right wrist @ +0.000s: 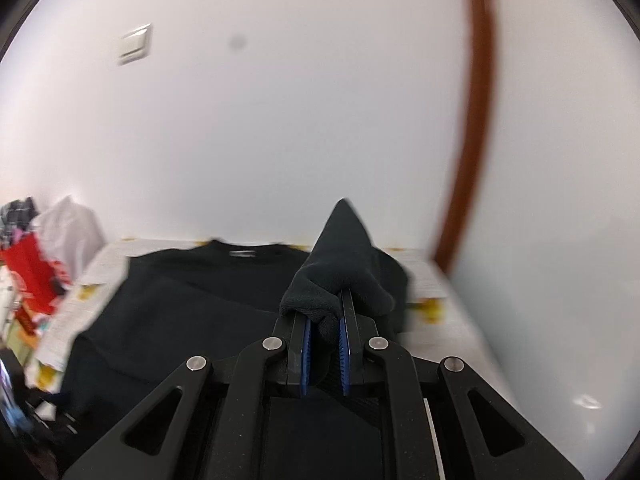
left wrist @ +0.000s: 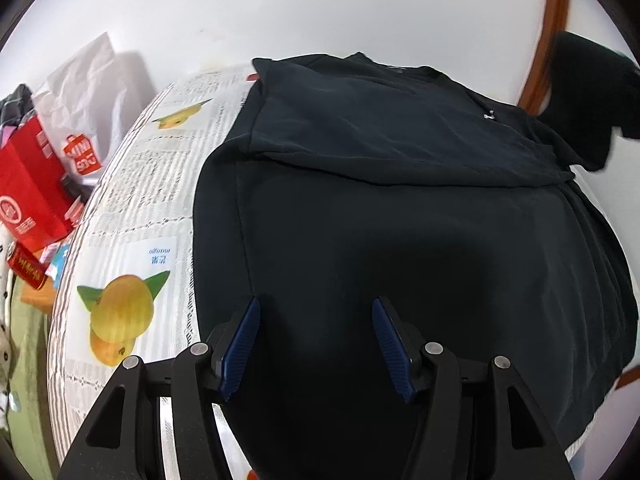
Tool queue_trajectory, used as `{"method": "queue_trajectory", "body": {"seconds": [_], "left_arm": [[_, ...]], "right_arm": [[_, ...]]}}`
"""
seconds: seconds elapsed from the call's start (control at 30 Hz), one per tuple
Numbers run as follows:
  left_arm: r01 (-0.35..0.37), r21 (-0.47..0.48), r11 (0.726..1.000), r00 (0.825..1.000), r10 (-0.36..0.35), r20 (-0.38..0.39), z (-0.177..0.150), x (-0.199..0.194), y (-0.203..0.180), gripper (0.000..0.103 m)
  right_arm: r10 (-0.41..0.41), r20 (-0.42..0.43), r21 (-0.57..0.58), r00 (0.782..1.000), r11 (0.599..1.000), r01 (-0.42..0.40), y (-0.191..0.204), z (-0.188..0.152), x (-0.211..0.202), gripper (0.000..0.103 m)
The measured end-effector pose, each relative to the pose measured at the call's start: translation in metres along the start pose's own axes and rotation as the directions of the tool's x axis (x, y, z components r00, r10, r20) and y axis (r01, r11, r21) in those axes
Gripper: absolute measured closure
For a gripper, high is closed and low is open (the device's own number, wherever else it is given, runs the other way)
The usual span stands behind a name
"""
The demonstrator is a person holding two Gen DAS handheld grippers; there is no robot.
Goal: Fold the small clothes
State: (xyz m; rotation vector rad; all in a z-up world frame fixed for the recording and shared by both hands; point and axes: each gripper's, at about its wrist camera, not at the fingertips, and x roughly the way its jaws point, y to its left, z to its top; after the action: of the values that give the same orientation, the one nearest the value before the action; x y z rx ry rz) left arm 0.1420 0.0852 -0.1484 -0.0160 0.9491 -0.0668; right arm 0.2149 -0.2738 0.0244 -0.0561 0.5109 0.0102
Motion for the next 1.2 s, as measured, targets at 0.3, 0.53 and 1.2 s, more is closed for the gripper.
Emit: {"method": "queue_trajectory", "body": {"seconds": [0.3,0.53,1.2], "left_arm": [[0.075,-0.016,0.997,0.997,-0.075,-0.014,-0.001,-0.009,0.02,0.046],[0.052,-0.04,0.998,0.999,-0.053,-0.007,0.004,-0.01,0.018,0.045],[-0.031,-0.062,0.998,0.999,0.032,0.021,0.025,-0.035,-0.031,0.043]], "right_arm": [[0.051,-0.118,0.001,0.992,0.999,-0.052,0.125,-0.022,0.078,0.089],[0.081,-0.249,-0.057,0.965,0.994,-0.098,0.158,-0.027,0.119,0.057],[0.117,-0.369,-0.174,0.922,0.966,-0.192,0.088,-0.074,0.112,0.01]]}}
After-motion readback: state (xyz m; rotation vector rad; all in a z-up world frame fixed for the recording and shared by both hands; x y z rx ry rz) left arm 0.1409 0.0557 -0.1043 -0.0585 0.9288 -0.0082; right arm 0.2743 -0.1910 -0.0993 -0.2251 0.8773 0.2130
